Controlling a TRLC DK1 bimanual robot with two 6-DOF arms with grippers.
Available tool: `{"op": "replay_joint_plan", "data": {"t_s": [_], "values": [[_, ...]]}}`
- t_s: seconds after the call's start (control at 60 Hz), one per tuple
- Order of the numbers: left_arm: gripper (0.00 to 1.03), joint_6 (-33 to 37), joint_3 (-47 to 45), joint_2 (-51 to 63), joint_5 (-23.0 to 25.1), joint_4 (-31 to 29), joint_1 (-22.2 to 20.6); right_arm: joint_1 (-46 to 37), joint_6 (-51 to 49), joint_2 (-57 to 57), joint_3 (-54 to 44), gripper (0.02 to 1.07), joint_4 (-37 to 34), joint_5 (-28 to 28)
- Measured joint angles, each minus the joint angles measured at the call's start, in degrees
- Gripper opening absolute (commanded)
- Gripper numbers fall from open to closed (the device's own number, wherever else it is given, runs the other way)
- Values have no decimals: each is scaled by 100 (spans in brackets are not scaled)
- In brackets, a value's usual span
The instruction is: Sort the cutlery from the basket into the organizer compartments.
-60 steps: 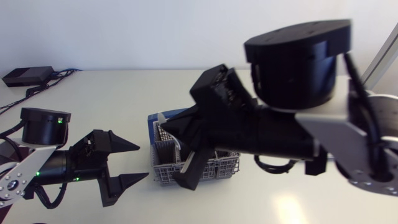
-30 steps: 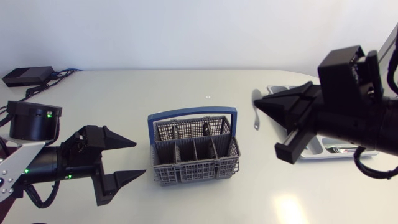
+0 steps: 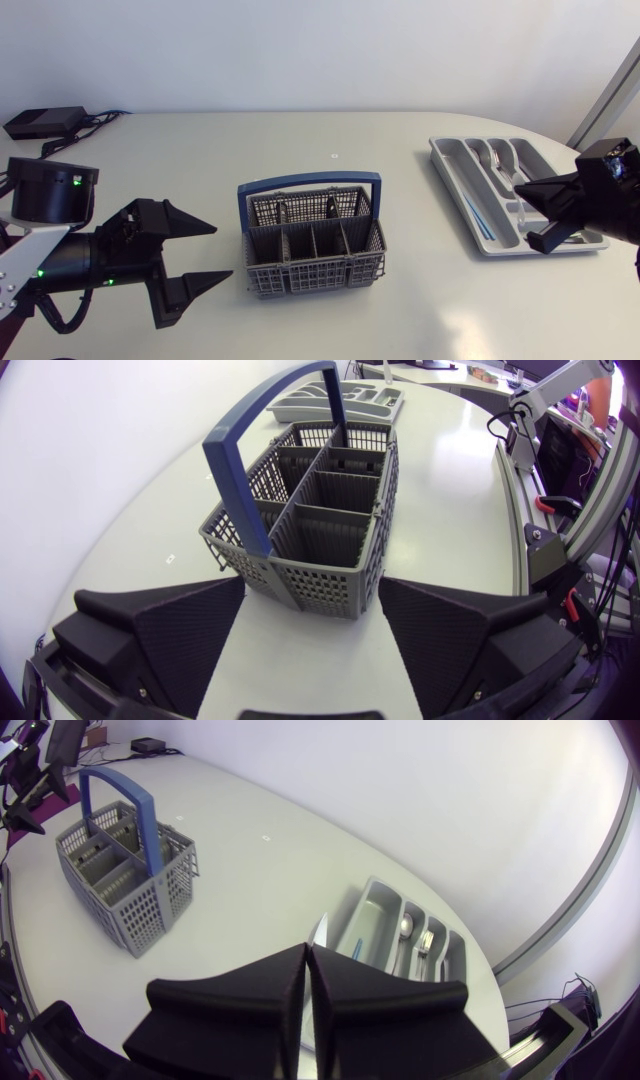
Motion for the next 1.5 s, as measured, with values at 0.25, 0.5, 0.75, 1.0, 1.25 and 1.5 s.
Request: {"op": "replay_joint_plan", "data": {"t_s": [0.25,0.5,0.75,1.0,1.25,1.5], "values": [[92,0,31,-33,-79,-66,-52,-1097,-896,1097,-13,7,649,-199],[92,0,59,-33,-142,-144,-52,-1799,-1663,2046,-13,7,1456,-245],[92,-151,188,-44,-369,-219,-293,-2308,-2157,3128,216,7,1801,-269],[92,-258,190,-66,-522,-240,-494,-2653,-2457,4087,619,8,2151,-264],[92,-260,190,-66,-560,-238,-514,-2708,-2691,4391,695,21,2269,-199],[92,-280,190,-79,-560,-258,-514,-2712,-2719,4363,684,51,2269,-155]]}}
